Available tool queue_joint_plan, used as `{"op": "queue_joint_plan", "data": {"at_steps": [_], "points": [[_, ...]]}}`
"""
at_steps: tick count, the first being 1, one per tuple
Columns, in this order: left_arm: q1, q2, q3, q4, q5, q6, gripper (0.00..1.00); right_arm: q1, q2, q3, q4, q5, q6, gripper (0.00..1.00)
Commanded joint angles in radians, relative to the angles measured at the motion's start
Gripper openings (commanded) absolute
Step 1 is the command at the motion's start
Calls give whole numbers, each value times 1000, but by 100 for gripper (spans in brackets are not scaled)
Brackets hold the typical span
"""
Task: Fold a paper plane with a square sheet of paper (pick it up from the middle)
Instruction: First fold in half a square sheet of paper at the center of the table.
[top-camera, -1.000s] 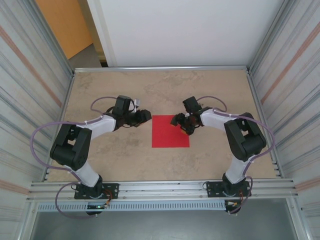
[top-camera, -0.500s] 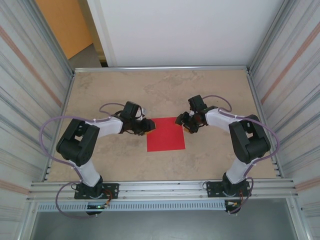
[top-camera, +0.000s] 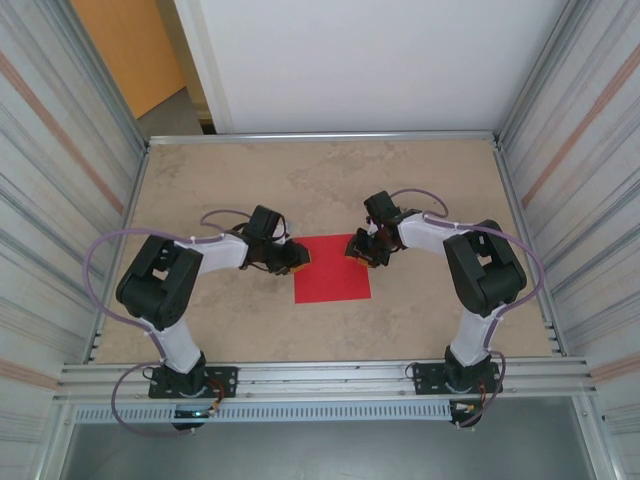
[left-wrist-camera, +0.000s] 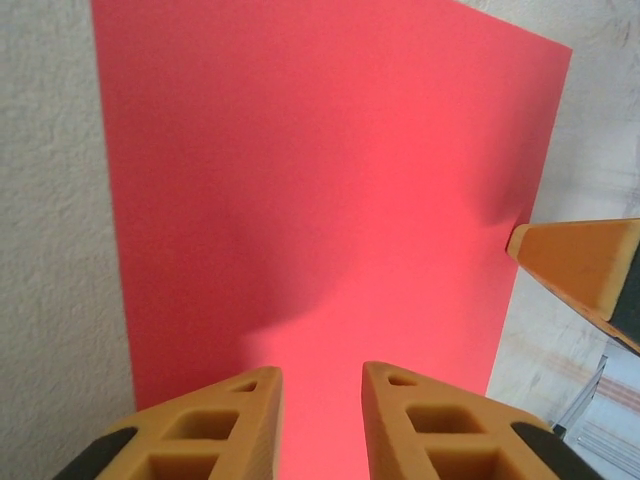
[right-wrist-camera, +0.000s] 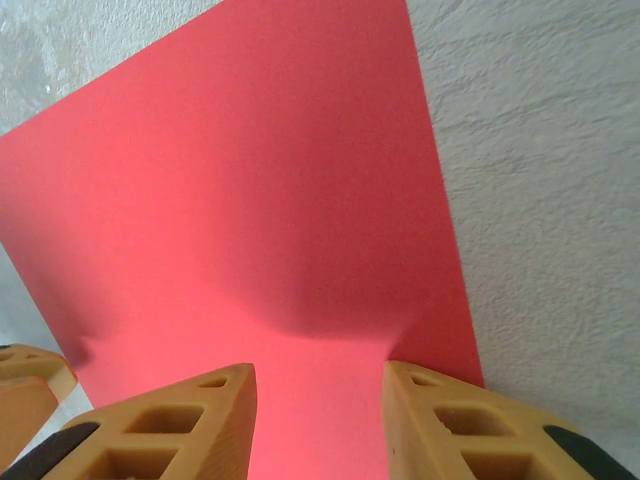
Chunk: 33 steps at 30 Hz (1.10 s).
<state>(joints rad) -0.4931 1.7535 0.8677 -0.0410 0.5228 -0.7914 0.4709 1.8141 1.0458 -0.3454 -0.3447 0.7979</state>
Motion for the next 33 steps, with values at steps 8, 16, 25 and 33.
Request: {"op": "queue_joint_plan", "data": {"at_steps": [8, 16, 25, 33], "points": [[-10, 48, 19, -42, -30, -15, 27, 0, -16, -14, -11, 12, -37, 39], [-10, 57, 20, -58, -42, -9, 26, -3, -34, -22, -13, 39, -52, 38], [-10, 74, 21, -54, -35, -8, 24, 16, 12, -31, -21, 35, -49, 30], [-10, 83, 11, -26, -24, -18, 24, 29, 55, -43, 55, -32, -4, 29]]}}
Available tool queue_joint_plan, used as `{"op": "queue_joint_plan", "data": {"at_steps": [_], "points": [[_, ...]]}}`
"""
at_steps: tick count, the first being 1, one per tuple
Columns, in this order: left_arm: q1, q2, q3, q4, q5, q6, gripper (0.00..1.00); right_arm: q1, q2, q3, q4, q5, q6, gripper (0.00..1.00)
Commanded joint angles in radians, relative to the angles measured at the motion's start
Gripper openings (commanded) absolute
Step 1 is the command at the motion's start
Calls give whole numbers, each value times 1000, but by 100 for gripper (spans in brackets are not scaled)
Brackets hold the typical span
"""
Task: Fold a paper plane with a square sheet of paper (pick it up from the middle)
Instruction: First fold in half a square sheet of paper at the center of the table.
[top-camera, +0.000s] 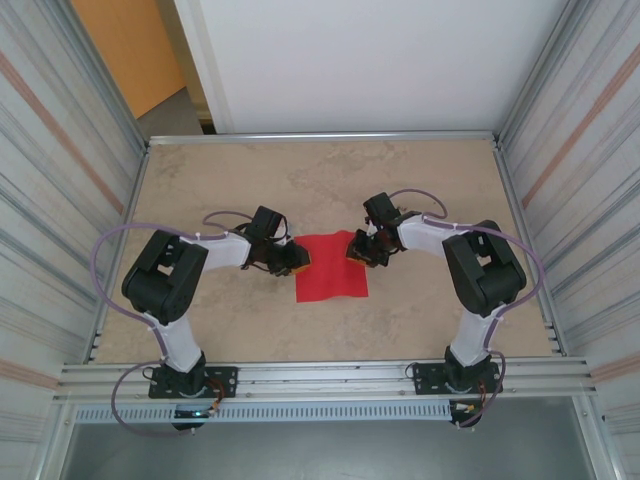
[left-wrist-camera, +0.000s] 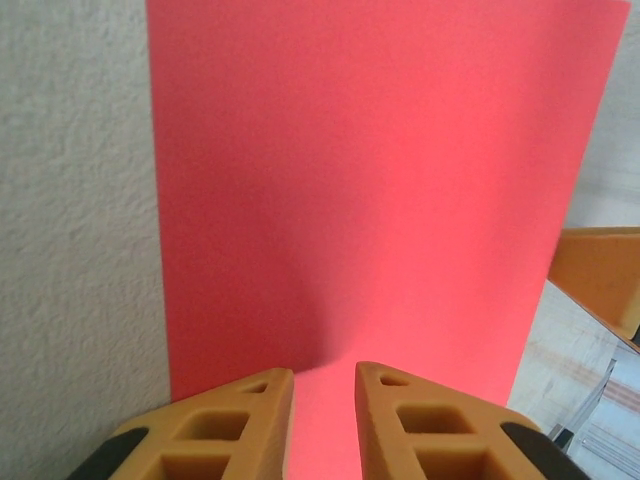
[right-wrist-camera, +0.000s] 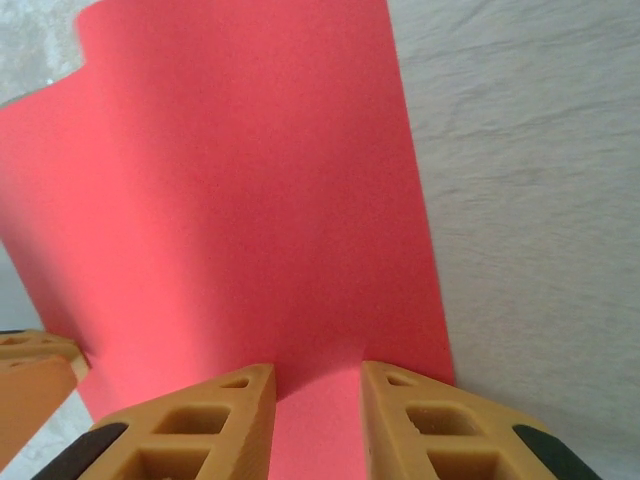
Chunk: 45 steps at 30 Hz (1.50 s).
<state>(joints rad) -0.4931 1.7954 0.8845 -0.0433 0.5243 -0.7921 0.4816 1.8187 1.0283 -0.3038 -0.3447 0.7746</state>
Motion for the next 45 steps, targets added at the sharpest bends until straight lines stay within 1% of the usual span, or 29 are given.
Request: {"op": "queue_joint_plan", "data": {"at_steps": [1, 6, 12, 17, 21, 23, 30, 34, 39, 41, 45], "points": [[-10, 41, -9, -16, -22, -20, 24, 20, 53, -25, 22, -41, 26, 29], [-9, 32, -35, 30, -14, -39, 27, 22, 68, -25, 60, -71, 51, 30], [-3, 2, -82, 129, -3, -64, 30, 30, 88, -12, 81, -92, 61, 29], [10, -20, -145, 250, 15, -93, 33, 44, 104, -3, 95, -99, 73, 29], [17, -30, -190, 357, 36, -118, 39, 52, 116, -1, 112, -110, 86, 29], [19, -39, -204, 382, 41, -123, 43, 56, 121, 2, 114, -112, 90, 29], [21, -73, -215, 384, 41, -110, 68, 58, 123, 6, 128, -114, 102, 29], [23, -83, -222, 384, 43, -111, 76, 64, 125, 7, 134, -122, 106, 29], [24, -78, -201, 331, 43, -98, 77, 91, 128, 11, 157, -138, 127, 29], [24, -73, -189, 296, 33, -94, 75, 105, 130, 14, 170, -146, 139, 29], [24, -59, -166, 246, 26, -77, 68, 120, 134, 24, 185, -165, 146, 29]]}}
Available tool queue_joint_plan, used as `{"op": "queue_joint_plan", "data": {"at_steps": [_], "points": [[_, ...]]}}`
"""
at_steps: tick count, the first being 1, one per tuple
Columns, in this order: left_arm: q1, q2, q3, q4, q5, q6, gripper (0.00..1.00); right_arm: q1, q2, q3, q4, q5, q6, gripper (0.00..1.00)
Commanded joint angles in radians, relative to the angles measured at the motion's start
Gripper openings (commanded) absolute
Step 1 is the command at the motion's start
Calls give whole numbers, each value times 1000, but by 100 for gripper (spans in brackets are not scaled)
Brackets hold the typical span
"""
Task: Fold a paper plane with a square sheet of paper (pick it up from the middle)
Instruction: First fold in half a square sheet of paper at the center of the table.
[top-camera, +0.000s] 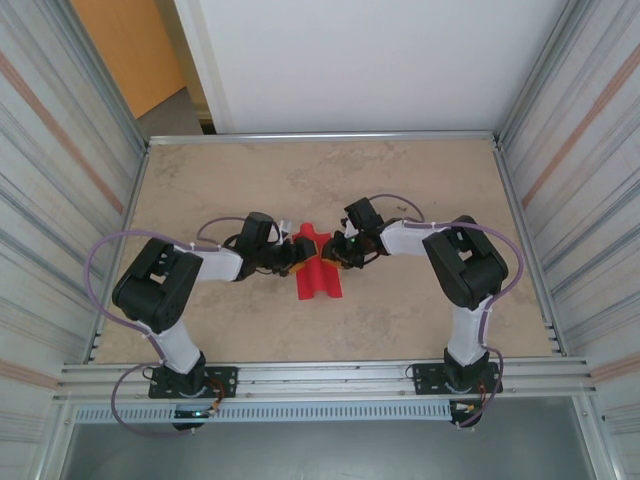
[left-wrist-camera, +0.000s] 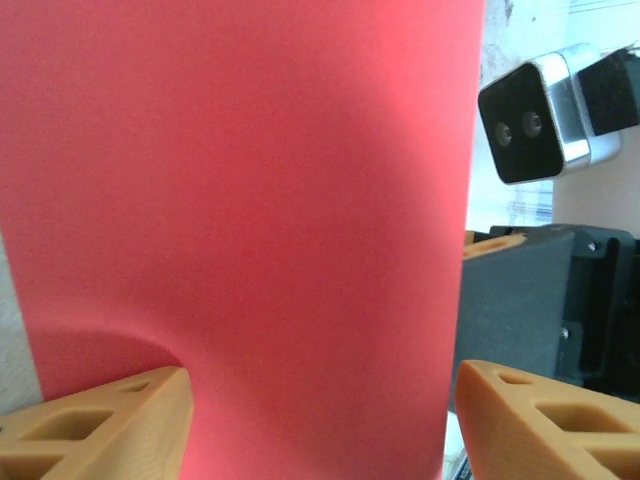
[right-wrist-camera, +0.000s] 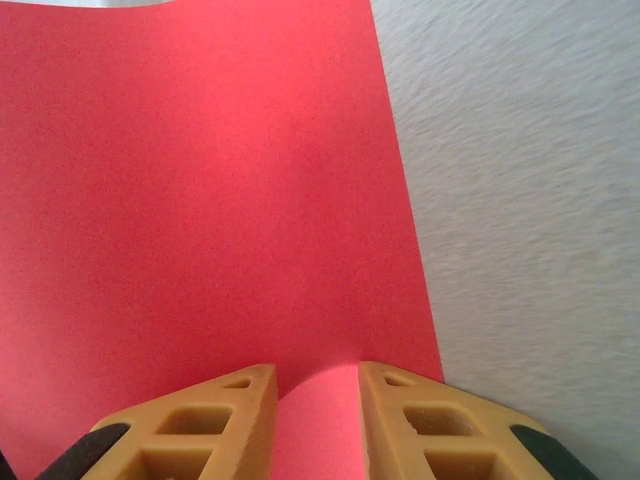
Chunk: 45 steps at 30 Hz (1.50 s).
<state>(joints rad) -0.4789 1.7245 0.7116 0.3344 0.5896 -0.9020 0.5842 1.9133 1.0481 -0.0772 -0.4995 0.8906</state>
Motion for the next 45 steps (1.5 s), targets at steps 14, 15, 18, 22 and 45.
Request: {"op": "queue_joint_plan", "data": {"at_steps": [14, 15, 18, 22, 45], "points": [[50, -57, 67, -171, 30, 132, 30, -92, -223, -142, 71, -22, -11, 40], [56, -71, 69, -160, 50, 138, 29, -111, -257, -159, 80, -22, -20, 42], [80, -114, 79, -121, 133, 132, 27, -169, -339, -208, 139, -55, -23, 52], [111, -154, 90, -37, 244, 73, 25, -212, -392, -239, 216, -129, -19, 65], [148, -183, 161, 118, 432, -132, 21, -164, -359, -152, 515, -395, 122, 72]]}}
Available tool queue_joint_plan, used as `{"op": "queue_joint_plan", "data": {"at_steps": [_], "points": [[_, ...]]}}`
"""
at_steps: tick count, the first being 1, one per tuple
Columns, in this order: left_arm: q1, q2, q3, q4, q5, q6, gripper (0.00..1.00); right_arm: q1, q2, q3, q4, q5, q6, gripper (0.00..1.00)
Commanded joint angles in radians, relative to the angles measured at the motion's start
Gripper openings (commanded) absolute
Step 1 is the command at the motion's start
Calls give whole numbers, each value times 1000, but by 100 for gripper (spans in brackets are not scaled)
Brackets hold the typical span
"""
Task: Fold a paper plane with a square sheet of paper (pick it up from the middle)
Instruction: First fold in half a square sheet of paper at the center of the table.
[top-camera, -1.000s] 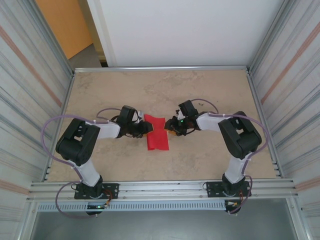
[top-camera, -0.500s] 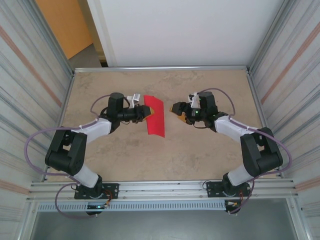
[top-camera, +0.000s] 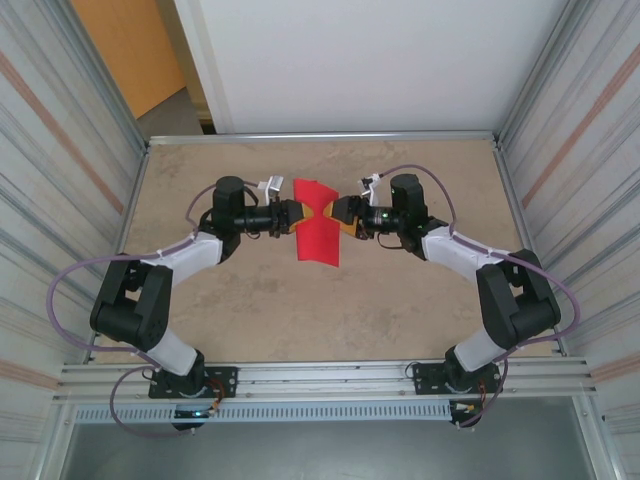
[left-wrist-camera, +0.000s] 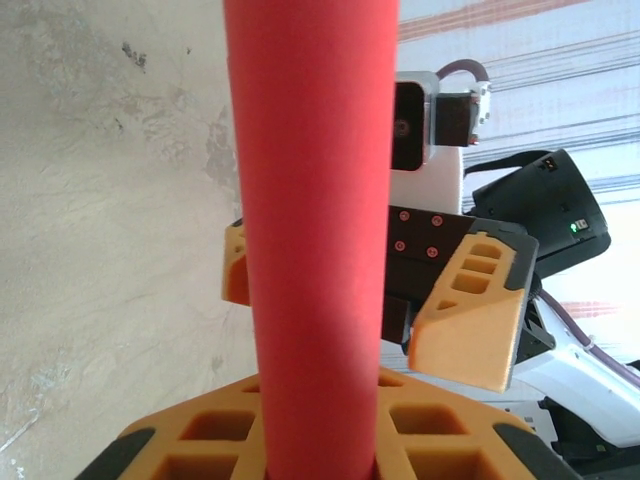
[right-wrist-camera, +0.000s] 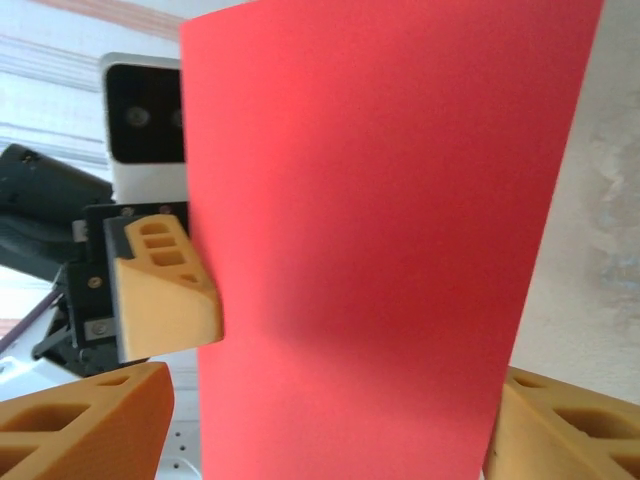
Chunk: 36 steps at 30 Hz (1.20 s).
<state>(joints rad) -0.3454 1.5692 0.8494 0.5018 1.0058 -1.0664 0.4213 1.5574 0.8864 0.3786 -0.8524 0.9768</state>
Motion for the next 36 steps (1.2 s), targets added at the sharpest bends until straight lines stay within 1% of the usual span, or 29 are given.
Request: {"op": "queue_joint_plan", "data": {"at_steps": [1, 3, 6, 8, 14, 16, 17, 20, 21, 23, 25, 26, 31, 33, 36], "points": [[20, -29, 20, -64, 9, 42, 21, -4, -10, 4, 57, -37, 34, 69], [28, -31, 15, -85, -3, 57, 21, -11, -25, -7, 57, -37, 33, 65], [36, -25, 9, -87, -6, 62, 20, -15, -37, -16, 57, -46, 31, 54], [34, -21, 8, -91, -9, 65, 20, -13, -39, -19, 48, -47, 24, 48], [34, -20, 5, -90, -8, 64, 21, 11, -18, 12, -62, -19, -38, 30], [34, -21, 2, -96, -6, 65, 22, 12, -7, 30, -89, -14, -43, 20], [36, -21, 3, -102, -8, 66, 23, 9, -1, 35, -98, -12, -42, 17], [47, -33, 2, -179, -36, 107, 28, -10, -9, 37, -119, 7, -42, 9], [56, -39, -1, -213, -54, 125, 33, -20, -19, 38, -133, 11, -45, 6], [75, -50, -9, -282, -86, 164, 47, -44, -37, 42, -181, 19, -62, 4], [99, -61, -23, -342, -119, 205, 59, -76, -64, 56, -270, 28, -101, 2], [112, -66, -30, -362, -132, 218, 62, -91, -75, 61, -313, 31, -121, 1], [178, -93, -81, -383, -156, 247, 71, -175, -149, 94, -518, 51, -220, 0], [194, -100, -96, -390, -163, 255, 73, -188, -169, 126, -596, 70, -256, 0], [200, -106, -105, -396, -173, 268, 79, -182, -175, 183, -687, 109, -293, 0]]}}
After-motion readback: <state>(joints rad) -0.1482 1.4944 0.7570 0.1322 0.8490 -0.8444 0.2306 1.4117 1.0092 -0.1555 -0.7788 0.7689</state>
